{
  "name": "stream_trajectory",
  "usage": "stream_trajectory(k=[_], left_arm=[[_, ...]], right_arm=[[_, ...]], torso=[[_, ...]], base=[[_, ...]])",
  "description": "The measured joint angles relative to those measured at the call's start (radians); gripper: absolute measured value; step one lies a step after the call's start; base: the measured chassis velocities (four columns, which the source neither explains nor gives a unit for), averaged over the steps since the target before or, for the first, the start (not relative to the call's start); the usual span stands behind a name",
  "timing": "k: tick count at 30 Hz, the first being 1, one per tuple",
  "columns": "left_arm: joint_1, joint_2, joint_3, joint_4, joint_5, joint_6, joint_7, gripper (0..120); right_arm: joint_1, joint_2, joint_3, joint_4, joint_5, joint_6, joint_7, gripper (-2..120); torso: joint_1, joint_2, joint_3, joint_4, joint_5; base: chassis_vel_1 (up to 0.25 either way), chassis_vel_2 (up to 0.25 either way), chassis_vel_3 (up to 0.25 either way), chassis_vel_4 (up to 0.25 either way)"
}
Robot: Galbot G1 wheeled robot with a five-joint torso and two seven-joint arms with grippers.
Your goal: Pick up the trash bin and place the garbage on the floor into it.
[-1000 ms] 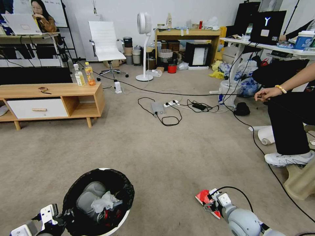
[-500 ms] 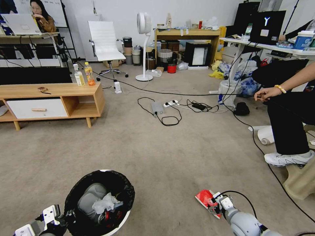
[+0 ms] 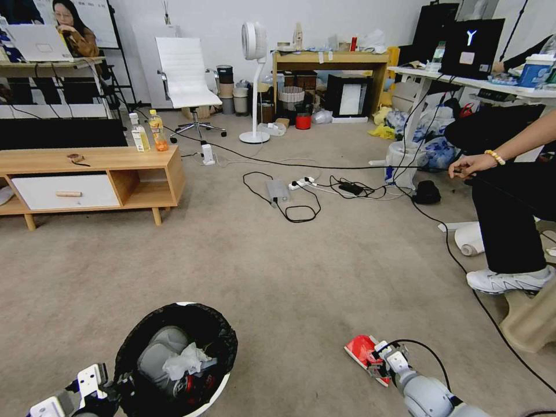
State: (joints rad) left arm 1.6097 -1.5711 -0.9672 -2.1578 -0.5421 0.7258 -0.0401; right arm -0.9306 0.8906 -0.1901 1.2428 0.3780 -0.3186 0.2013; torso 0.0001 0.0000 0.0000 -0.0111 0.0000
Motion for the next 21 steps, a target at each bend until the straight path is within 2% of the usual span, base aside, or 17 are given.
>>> stream_trajectory(k=[21], left_arm=[[0.001, 0.005, 0.003, 0.009, 0.001, -0.005, 0.003, 1]], right_arm=[[0.035, 0.042, -0.026, -0.128, -0.027, 0.072, -0.020, 100]], torso=[[0.000, 0.000, 0.000, 0.0000, 0.0000]], base=[[0.000, 0.000, 0.000, 0.000]])
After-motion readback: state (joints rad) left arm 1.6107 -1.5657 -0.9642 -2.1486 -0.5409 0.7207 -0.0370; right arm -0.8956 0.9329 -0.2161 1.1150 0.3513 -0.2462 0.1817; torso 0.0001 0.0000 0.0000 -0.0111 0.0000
